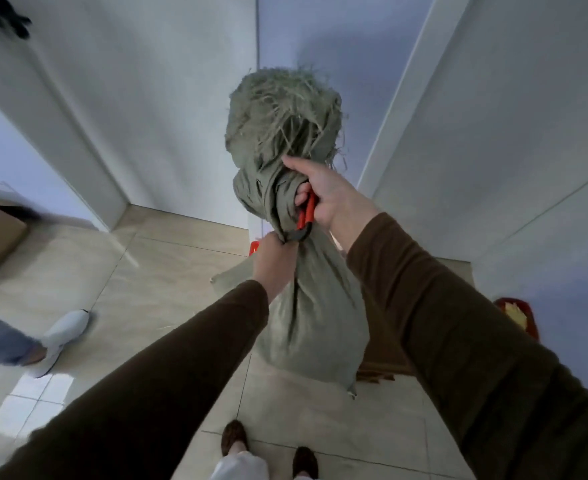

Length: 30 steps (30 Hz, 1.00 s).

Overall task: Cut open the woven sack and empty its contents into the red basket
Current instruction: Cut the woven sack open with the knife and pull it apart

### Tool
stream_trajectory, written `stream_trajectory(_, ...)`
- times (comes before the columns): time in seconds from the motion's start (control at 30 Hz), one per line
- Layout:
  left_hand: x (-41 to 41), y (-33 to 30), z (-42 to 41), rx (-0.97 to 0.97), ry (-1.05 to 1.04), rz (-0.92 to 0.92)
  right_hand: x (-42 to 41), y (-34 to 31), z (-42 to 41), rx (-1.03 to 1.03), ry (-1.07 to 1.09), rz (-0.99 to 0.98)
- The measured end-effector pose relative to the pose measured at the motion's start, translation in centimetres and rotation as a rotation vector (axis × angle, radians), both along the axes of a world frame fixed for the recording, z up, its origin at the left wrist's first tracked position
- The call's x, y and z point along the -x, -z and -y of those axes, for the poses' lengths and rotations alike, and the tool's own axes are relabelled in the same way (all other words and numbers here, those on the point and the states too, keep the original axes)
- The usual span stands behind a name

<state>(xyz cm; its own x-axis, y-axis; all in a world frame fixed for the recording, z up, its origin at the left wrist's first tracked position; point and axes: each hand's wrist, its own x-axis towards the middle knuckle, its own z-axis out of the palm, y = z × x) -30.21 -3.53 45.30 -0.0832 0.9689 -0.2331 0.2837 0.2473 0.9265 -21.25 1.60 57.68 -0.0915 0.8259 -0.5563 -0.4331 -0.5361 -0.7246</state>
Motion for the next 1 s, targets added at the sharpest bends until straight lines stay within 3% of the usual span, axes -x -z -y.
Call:
stream_trajectory(0.13, 0.1, -0.8, -2.6, 0.029, -0.033, 0.273, -5.2, 1.5, 0.6, -0.031, -0.156, 0.253)
stream_trajectory(0.23, -0.1, -1.3, -4.3, 0.195, -0.110, 0.462, -8.4, 6.3, 4.2, 0.010, -0.065, 0.439)
stream_trajectory(0.37, -1.5, -2.8, -6.3, 0.347, -0.103, 0.572, -7.4, 12.9, 7.9, -0.184, -0.085, 0.679)
stream_trajectory(0.47, -3.0, -4.1, -7.5, 0.380, -0.040, 0.592, -4.9, 15.0, 6.7, -0.255, -0.095, 0.654)
stream_trajectory(0.57, -3.6, -4.8, -9.2, 0.415, 0.008, 0.619, -4.0, 15.7, 4.0, -0.268, 0.095, 0.635)
stream_trajectory(0.67, -3.2, -5.2, -10.7, 0.388, 0.204, 0.655, -5.2, 15.7, 1.5, -0.142, 0.256, 0.423)
stream_trajectory(0.77, -2.1, -4.3, -11.3, 0.169, 0.292, 0.400, -5.9, 14.9, -0.3, 0.024, 0.258, 0.176)
stream_trajectory(0.9, 0.0, 0.2, -8.1, -0.166, 0.141, -0.215, -6.1, 14.7, -2.9, 0.187, 0.230, 0.092)
stream_trajectory(1.0, 0.0, 4.1, -4.5, -0.049, 0.280, -0.546, -5.7, 15.0, -4.5, 0.354, 0.113, 0.154)
